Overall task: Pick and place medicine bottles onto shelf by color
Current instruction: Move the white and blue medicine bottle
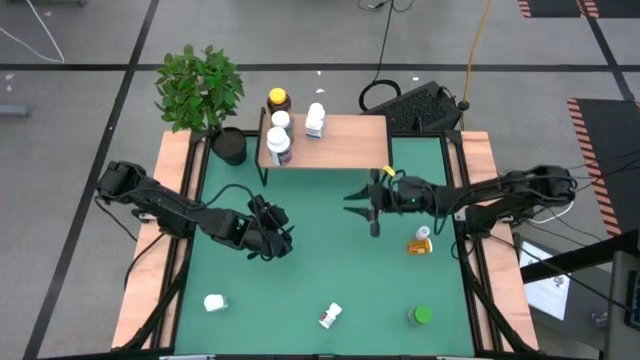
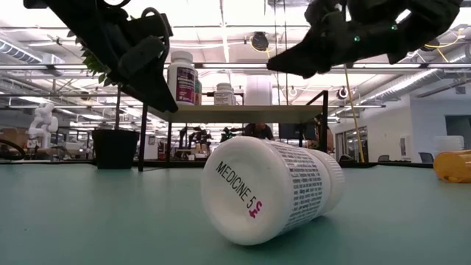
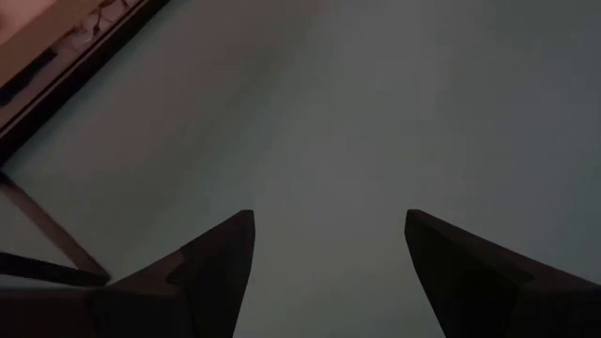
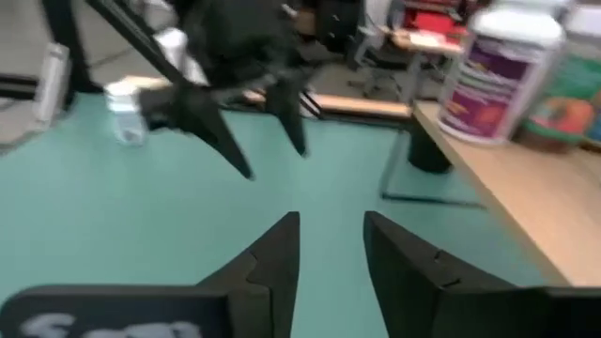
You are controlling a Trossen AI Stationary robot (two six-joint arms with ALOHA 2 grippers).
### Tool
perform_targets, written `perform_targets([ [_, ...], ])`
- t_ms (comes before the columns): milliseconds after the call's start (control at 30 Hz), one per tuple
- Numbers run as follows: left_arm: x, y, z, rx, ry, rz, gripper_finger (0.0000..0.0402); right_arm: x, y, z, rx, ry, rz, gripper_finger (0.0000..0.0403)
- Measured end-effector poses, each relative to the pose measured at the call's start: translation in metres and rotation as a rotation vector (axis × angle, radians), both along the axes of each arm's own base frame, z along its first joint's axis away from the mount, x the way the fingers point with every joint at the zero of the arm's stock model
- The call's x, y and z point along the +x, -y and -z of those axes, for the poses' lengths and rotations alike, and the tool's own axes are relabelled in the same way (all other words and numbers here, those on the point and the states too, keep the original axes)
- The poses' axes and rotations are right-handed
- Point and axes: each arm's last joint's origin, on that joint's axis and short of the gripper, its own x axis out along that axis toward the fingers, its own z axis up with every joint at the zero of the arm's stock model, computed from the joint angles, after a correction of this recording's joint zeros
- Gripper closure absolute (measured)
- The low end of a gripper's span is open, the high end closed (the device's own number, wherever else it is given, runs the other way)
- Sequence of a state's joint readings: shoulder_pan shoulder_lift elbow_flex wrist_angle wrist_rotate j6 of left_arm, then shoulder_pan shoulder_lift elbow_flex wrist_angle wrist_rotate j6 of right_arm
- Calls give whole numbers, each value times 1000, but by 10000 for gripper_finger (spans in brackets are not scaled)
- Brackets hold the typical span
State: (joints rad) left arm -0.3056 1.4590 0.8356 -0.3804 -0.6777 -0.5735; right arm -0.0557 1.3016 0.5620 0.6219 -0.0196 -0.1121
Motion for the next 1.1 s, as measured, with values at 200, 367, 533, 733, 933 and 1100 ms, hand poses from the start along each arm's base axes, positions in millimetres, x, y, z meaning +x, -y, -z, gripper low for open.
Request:
perform_targets([
  [200, -2, 12, 1, -49, -19, 88, 126, 5, -19, 3, 9, 25, -73, 275],
  [367, -10, 35, 0, -154, -54, 237, 126, 13, -32, 13, 22, 46, -116, 275],
  [533, -28, 59, -5, -271, -133, 361, 126, 22, -41, 28, 24, 48, -147, 275],
  [733, -58, 83, -34, -363, -304, 301, 126, 28, -49, 40, 74, 58, -163, 275],
  [933, -88, 112, -60, -490, -434, 278, 126, 28, -53, 43, 122, 57, -163, 275],
  [1100, -114, 134, -57, -547, -457, 253, 126, 27, -60, 43, 116, 49, -172, 275],
])
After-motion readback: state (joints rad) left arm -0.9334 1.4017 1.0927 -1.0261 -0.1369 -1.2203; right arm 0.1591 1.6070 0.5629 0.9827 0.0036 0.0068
